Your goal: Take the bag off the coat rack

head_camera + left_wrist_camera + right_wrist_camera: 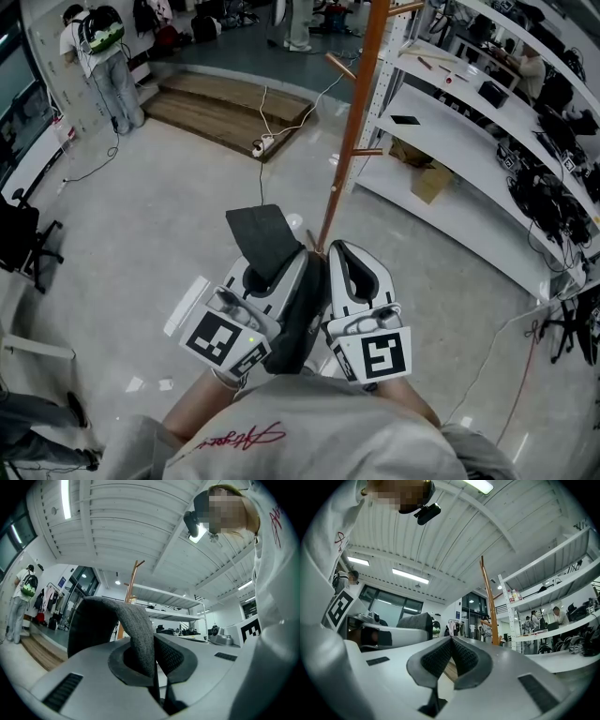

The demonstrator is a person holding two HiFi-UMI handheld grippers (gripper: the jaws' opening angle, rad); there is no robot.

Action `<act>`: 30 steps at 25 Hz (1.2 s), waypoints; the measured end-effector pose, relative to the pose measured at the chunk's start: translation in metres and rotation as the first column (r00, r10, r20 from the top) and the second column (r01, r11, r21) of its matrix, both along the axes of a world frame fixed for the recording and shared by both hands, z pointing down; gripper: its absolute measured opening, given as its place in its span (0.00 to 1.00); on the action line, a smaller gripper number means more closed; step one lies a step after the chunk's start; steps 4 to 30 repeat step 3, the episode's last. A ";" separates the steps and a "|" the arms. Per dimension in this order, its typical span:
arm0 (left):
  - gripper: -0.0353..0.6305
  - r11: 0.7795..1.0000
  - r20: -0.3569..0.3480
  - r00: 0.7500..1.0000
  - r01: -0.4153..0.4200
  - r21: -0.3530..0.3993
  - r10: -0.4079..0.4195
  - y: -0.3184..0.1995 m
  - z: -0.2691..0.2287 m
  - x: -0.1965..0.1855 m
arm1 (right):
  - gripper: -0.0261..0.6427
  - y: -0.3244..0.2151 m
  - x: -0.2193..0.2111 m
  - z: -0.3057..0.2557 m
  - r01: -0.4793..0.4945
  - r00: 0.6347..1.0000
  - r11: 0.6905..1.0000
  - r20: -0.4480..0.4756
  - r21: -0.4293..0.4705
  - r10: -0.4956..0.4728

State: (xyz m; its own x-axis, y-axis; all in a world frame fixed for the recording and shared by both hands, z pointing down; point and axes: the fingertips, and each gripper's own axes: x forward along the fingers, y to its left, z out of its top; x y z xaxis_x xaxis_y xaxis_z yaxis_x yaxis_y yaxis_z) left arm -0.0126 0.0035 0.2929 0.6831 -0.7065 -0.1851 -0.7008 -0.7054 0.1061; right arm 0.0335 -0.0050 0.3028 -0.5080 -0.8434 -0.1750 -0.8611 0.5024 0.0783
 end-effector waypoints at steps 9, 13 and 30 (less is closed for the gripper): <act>0.11 1.000 0.002 1.000 -0.003 -0.001 0.003 0.001 -0.001 0.001 | 0.06 0.000 0.000 -0.001 -0.001 1.000 1.000 -0.001 0.001 0.001; 0.11 1.000 0.002 1.000 -0.003 -0.001 0.003 0.001 -0.001 0.001 | 0.06 0.000 0.000 -0.001 -0.001 1.000 1.000 -0.001 0.001 0.001; 0.11 1.000 0.002 1.000 -0.003 -0.001 0.003 0.001 -0.001 0.001 | 0.06 0.000 0.000 -0.001 -0.001 1.000 1.000 -0.001 0.001 0.001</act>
